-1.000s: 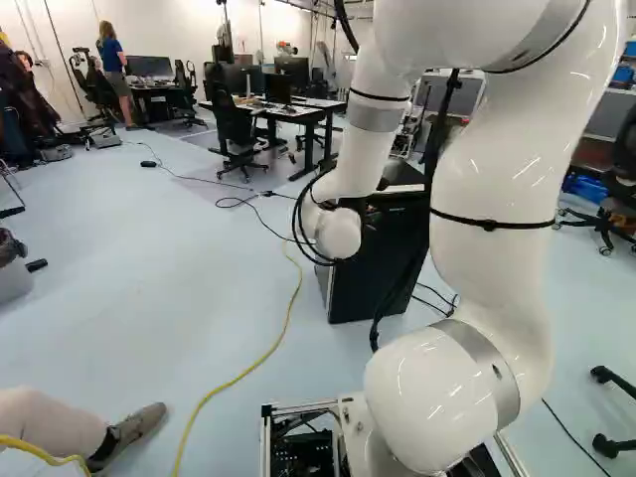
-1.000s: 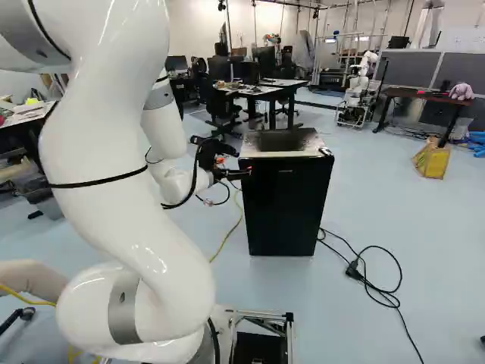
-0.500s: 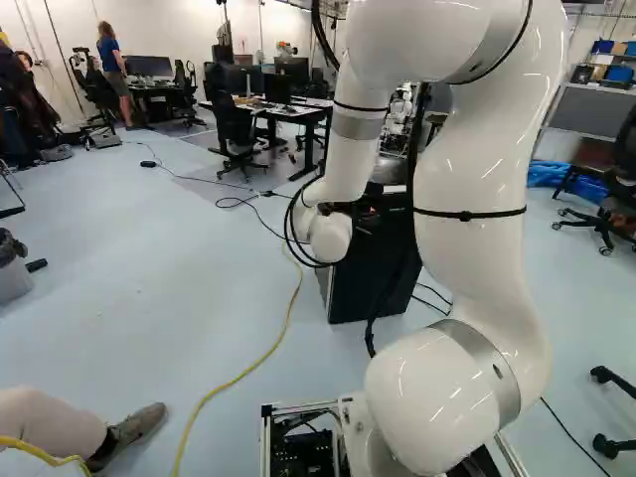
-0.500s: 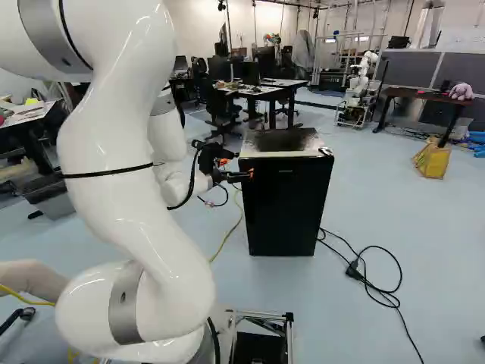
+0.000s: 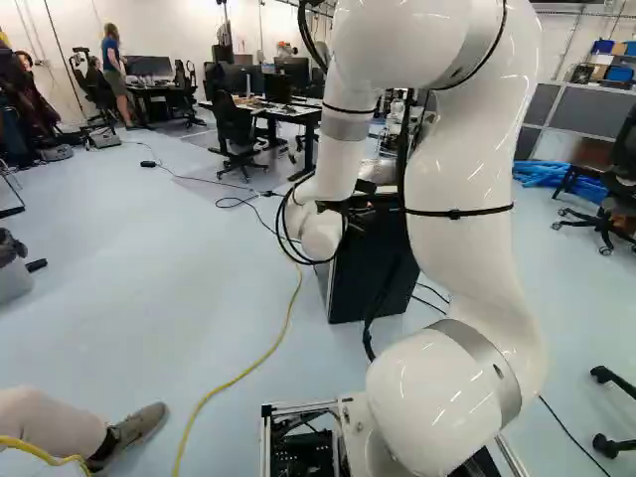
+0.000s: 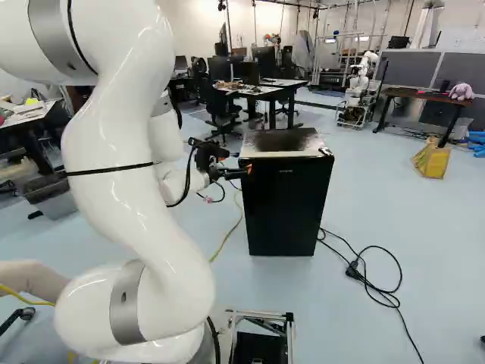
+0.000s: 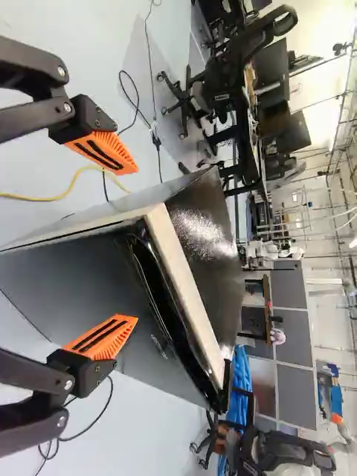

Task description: Grab a drink from the fridge

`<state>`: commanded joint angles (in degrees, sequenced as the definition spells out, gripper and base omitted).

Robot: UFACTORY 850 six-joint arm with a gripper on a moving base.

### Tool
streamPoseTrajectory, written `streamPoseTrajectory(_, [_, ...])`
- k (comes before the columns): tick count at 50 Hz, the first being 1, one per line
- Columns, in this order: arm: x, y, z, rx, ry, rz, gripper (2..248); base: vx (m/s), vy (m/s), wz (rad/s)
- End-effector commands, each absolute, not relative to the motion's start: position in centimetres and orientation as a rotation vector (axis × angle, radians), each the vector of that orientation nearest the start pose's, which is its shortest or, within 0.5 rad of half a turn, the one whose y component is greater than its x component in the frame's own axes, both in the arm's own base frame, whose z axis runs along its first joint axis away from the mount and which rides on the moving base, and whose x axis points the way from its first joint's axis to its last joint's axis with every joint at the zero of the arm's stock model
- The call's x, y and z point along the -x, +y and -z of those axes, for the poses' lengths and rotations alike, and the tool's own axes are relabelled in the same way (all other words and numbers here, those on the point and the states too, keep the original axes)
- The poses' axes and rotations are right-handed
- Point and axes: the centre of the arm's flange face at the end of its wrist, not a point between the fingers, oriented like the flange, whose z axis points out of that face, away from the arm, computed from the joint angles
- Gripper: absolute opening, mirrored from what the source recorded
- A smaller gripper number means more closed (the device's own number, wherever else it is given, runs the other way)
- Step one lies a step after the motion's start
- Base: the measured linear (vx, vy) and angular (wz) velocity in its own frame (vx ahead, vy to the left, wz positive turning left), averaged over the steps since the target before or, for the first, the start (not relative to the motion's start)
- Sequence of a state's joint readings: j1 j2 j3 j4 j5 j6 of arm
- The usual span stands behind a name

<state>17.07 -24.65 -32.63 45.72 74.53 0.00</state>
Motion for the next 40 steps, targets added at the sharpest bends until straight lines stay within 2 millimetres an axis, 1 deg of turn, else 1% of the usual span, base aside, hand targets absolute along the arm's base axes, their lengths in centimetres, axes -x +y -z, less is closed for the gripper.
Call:
streamPoseTrajectory(11, [-44.0,7.5,-29.6,2.495,0.771,2.176,247,0.0,0.0,0.0])
streamPoseTrajectory(40, [-45.9,8.9,-26.1,2.534,0.882,2.21,247,0.0,0.0,0.0])
